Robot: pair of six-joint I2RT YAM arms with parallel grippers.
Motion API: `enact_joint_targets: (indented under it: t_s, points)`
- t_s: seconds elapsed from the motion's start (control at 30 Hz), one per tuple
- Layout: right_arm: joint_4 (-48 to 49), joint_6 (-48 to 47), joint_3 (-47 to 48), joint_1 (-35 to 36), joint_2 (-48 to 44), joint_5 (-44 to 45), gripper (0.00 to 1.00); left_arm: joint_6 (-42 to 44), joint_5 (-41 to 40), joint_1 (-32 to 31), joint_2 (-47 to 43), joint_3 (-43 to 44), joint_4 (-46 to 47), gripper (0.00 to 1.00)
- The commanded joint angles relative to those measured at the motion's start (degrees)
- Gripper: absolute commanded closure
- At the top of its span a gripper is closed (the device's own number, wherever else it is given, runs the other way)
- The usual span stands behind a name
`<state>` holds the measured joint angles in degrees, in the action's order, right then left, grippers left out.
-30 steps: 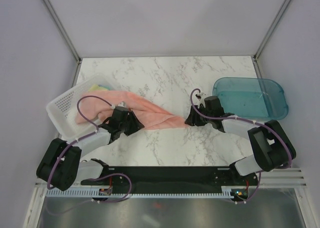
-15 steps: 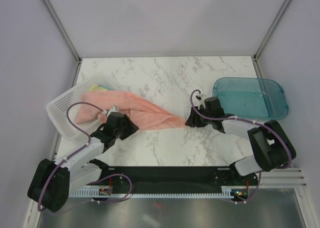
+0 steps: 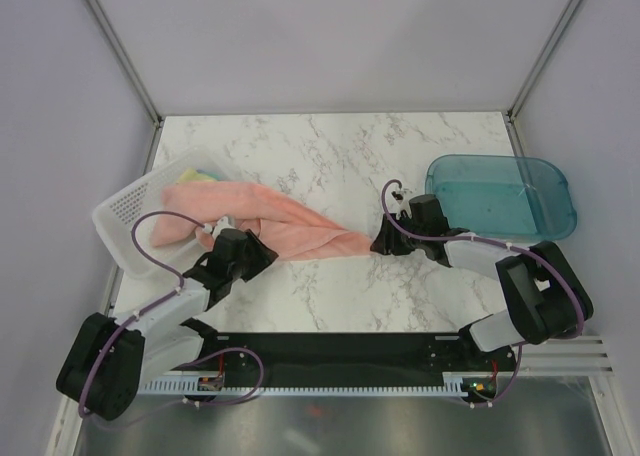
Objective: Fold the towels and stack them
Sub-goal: Flatten out the crumpled towel
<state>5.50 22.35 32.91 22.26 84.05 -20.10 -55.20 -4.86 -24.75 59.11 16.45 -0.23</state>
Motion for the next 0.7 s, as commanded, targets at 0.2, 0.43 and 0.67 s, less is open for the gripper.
enact_joint_targets:
  t_s: [0.2,0.43,0.67]
  points:
    - [1.36,0.24,-0.3,-0.2,-1.26,-1.26,0.57,-2.54,-1.73,0.14,-1.01,-1.59,1.81,0.51]
    - [1.18,0.24,-0.39,-0.2,-1.52,-1.26,0.66,-2.46,-2.08,0.14,-2.16,-0.28,0.58,0.78]
    - [0.92,0.24,-0.47,-0.2,-2.31,-1.17,0.87,-1.84,-2.52,0.14,-2.25,2.01,-2.84,0.98]
